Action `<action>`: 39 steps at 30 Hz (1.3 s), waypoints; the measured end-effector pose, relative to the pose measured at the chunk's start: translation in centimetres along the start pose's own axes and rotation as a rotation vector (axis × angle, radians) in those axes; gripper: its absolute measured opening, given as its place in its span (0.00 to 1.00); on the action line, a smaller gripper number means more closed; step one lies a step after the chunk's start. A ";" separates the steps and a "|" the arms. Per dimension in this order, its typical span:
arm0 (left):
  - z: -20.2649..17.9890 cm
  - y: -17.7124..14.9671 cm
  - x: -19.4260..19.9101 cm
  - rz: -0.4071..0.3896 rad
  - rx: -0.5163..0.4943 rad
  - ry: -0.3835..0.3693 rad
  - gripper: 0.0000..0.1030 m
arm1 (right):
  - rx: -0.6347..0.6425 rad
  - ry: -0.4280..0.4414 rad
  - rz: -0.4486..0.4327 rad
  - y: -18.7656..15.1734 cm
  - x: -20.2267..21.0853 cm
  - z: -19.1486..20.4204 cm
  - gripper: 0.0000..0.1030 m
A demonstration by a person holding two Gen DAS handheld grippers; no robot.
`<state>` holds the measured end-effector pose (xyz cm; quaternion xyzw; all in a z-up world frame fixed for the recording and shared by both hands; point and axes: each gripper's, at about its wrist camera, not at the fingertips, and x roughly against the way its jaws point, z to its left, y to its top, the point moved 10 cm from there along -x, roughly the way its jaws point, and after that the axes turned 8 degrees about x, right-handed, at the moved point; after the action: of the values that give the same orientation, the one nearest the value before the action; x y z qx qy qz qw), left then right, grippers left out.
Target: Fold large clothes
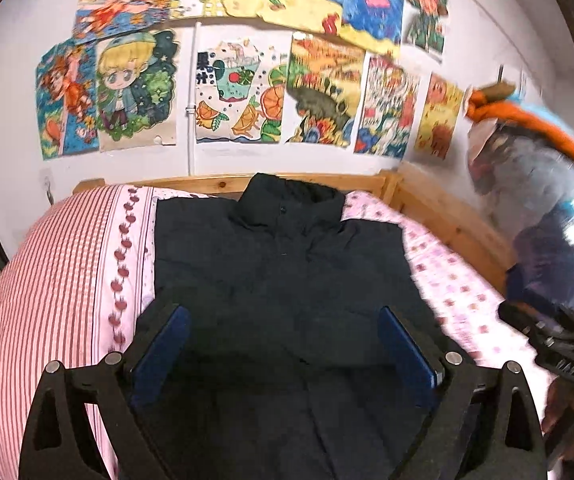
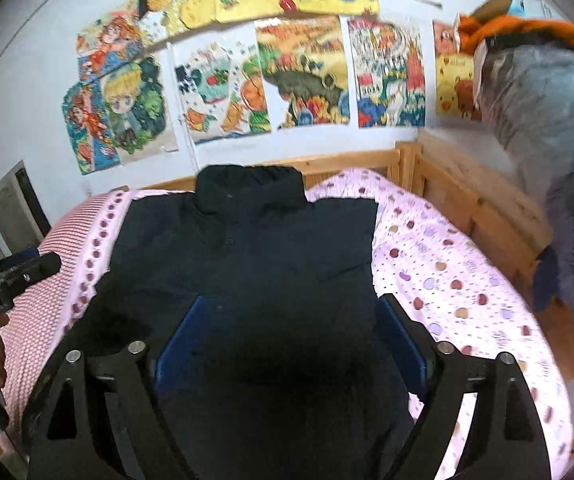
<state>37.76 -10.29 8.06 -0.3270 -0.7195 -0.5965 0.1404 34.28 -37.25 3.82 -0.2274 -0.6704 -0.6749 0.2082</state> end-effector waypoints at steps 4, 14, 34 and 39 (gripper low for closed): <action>0.2 -0.9 4.2 0.019 0.021 0.013 0.97 | 0.036 0.004 -0.033 0.5 4.7 1.5 0.89; 0.5 -2.0 14.9 -0.102 -0.012 0.092 0.98 | 0.092 0.100 -0.099 -0.3 14.0 5.2 0.90; -0.3 -0.2 23.2 -0.115 -0.005 0.272 1.00 | 0.259 0.132 -0.168 4.3 21.5 7.6 0.90; 0.0 1.5 19.2 -0.124 -0.044 0.298 1.00 | 0.229 0.099 -0.135 5.4 18.0 5.7 0.90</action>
<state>24.38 -4.36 20.61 -0.1927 -0.6961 -0.6616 0.2014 23.01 -31.24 18.80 -0.1230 -0.7457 -0.6170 0.2195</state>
